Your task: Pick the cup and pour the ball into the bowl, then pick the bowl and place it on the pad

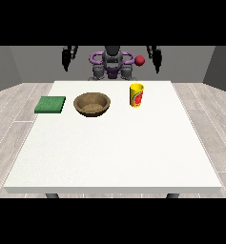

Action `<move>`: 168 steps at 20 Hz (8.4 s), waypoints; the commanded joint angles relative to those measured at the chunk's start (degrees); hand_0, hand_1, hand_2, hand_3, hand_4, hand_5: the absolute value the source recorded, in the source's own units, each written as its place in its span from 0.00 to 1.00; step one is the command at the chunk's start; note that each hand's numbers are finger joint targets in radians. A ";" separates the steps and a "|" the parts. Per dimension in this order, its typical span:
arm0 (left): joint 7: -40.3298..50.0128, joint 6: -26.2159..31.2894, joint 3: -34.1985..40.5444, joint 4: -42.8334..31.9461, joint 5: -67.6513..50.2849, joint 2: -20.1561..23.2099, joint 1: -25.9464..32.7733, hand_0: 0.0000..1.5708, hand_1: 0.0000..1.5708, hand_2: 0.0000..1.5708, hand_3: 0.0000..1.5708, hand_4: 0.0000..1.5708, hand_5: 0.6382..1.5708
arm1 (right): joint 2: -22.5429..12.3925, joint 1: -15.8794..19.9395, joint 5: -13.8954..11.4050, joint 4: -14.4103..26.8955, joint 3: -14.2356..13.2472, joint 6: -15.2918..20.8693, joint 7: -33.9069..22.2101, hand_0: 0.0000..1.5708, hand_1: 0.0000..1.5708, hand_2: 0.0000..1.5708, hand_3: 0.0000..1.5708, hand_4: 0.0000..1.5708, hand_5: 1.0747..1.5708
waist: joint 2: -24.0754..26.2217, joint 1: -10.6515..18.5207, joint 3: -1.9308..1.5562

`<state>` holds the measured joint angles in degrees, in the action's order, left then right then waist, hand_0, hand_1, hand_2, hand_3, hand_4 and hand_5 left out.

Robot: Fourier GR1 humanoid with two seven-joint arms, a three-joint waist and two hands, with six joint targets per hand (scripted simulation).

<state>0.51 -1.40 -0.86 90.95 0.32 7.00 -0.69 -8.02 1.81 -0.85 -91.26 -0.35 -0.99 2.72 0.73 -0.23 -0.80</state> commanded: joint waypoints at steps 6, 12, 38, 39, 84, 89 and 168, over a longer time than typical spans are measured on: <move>6.44 0.80 0.75 5.97 -1.09 2.51 -1.23 0.00 0.00 0.00 0.00 0.00 0.99 | -2.73 0.66 1.09 -5.47 -1.30 -0.51 -7.06 0.00 0.00 0.00 0.00 0.00 1.00 | 15.80 -0.94 0.76; 7.71 4.31 12.58 7.11 -14.35 5.07 -6.61 0.00 0.00 0.00 0.00 0.00 0.98 | -7.68 -1.14 16.54 -3.70 -12.40 -11.02 -5.27 0.00 0.00 0.00 0.00 0.00 1.00 | 5.87 -2.14 0.80; -38.39 -0.35 13.22 -33.59 -3.52 -3.53 -16.68 0.00 0.00 0.00 0.00 0.00 0.96 | -5.04 3.91 12.87 2.93 -12.04 -14.98 8.21 0.00 0.00 0.00 0.00 0.00 1.00 | -12.33 -7.19 0.82; -40.08 -1.43 14.44 -35.22 -3.58 -3.14 -20.02 0.00 0.00 0.00 0.00 0.00 0.94 | -5.34 6.78 13.15 2.46 -12.21 -14.98 9.43 0.00 0.00 0.00 0.00 0.00 1.00 | -16.22 -8.30 0.84; -12.92 -26.68 -3.49 -55.12 31.95 10.01 -40.24 0.95 0.95 1.00 1.00 1.00 0.68 | -10.71 6.21 14.09 24.01 -18.03 -22.30 12.80 0.00 0.00 0.00 0.00 0.00 0.99 | -0.25 -5.91 0.74; -4.26 -27.84 -7.82 -53.22 39.17 8.00 -45.12 0.95 0.95 1.00 1.00 0.97 0.70 | -16.30 9.83 15.61 29.56 -21.62 -25.07 13.01 0.00 0.00 0.00 0.00 0.00 1.00 | -1.07 -4.04 0.73; -15.49 -4.02 -3.48 -12.70 5.91 -0.89 -21.01 0.00 0.00 0.00 0.00 0.00 0.99 | -1.75 30.75 12.21 58.08 -21.17 -0.67 28.82 0.00 0.00 0.00 0.00 0.08 0.98 | -16.26 11.94 0.76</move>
<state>-12.43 -5.97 -4.13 76.07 6.09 6.17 -24.16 -10.39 32.02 10.97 -36.42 -21.01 -1.70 27.26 -13.62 10.75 -0.03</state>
